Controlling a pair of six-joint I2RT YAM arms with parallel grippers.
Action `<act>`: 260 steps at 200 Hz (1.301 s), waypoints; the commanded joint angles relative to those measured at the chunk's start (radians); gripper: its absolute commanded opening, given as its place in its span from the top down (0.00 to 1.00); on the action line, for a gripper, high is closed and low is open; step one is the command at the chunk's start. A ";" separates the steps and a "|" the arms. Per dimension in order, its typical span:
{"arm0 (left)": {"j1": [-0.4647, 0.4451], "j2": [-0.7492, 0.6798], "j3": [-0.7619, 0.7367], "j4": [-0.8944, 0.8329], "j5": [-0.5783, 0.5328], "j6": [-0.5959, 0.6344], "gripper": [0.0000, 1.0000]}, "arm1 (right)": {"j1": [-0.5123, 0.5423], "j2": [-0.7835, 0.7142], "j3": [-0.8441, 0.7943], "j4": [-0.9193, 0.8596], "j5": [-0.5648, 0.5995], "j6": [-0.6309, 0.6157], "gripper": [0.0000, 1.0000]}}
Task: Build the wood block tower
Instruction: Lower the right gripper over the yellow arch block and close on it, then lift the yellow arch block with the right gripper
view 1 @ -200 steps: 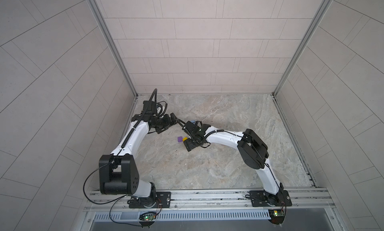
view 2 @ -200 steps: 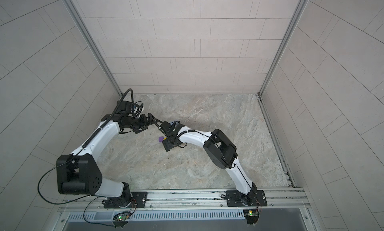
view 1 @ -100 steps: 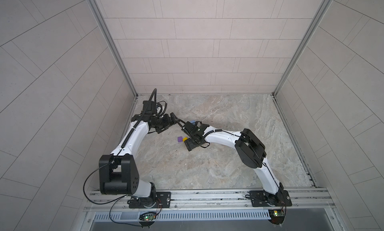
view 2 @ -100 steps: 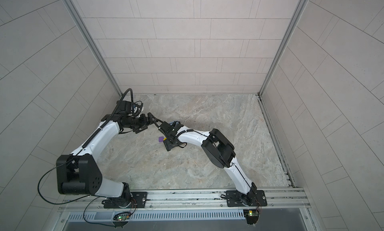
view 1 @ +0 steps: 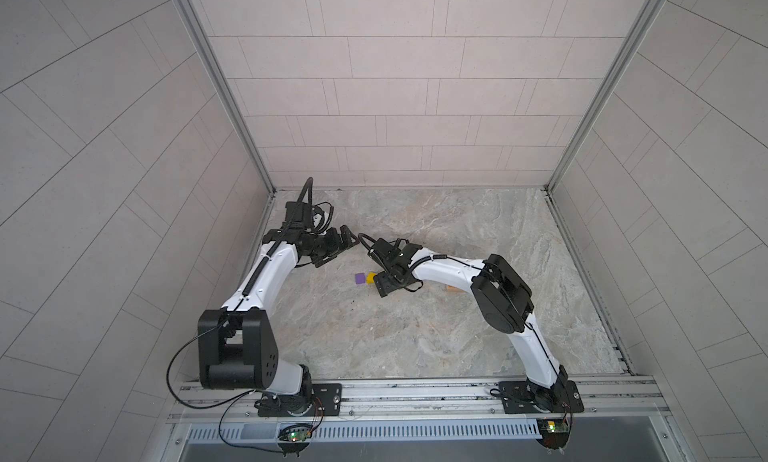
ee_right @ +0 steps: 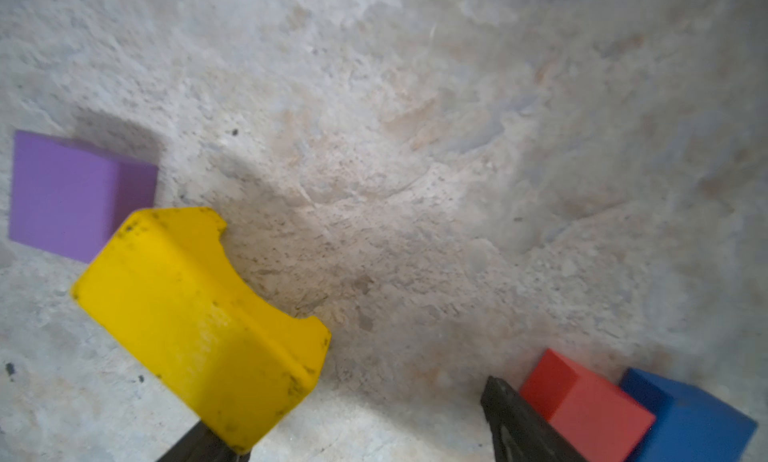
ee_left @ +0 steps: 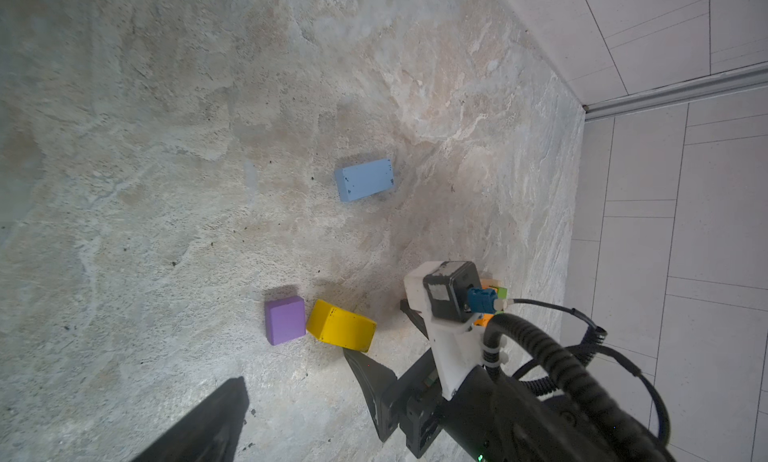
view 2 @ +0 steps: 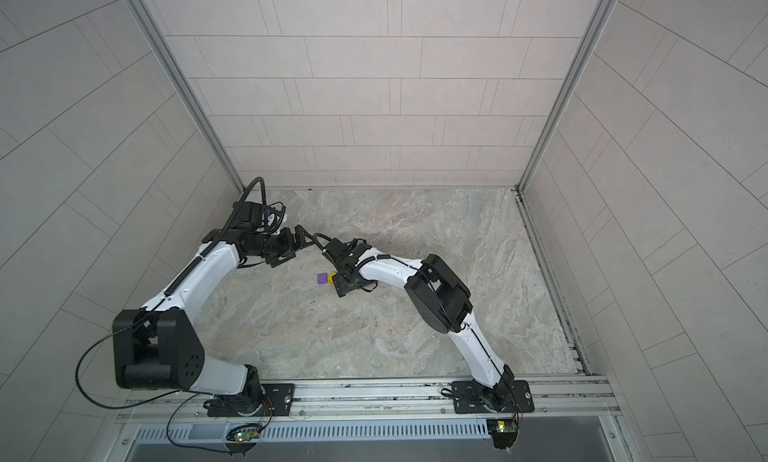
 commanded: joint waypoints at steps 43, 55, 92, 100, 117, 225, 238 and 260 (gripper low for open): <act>0.005 -0.024 -0.014 -0.003 0.001 0.003 0.01 | -0.035 0.010 0.040 -0.054 0.026 0.019 0.15; 0.007 -0.024 -0.013 -0.005 -0.002 0.003 0.02 | -0.035 0.004 0.042 -0.057 0.021 0.023 0.15; 0.017 -0.024 -0.013 -0.005 -0.005 -0.003 0.02 | -0.035 -0.044 0.034 -0.063 0.006 0.038 0.15; 0.020 -0.024 -0.013 -0.003 -0.005 -0.006 0.02 | -0.035 -0.060 0.030 -0.064 0.000 0.044 0.15; 0.026 -0.029 -0.015 0.002 -0.004 -0.012 0.02 | -0.033 -0.089 0.019 -0.064 0.002 0.063 0.13; 0.054 -0.051 -0.026 0.024 0.003 -0.026 0.02 | -0.004 -0.022 0.163 -0.088 -0.064 0.135 0.08; 0.054 -0.053 -0.026 0.024 0.005 -0.026 0.01 | 0.001 -0.001 0.183 -0.091 -0.063 0.149 0.08; 0.060 -0.053 -0.029 0.026 0.008 -0.029 0.02 | 0.012 0.040 0.225 -0.118 -0.035 0.171 0.07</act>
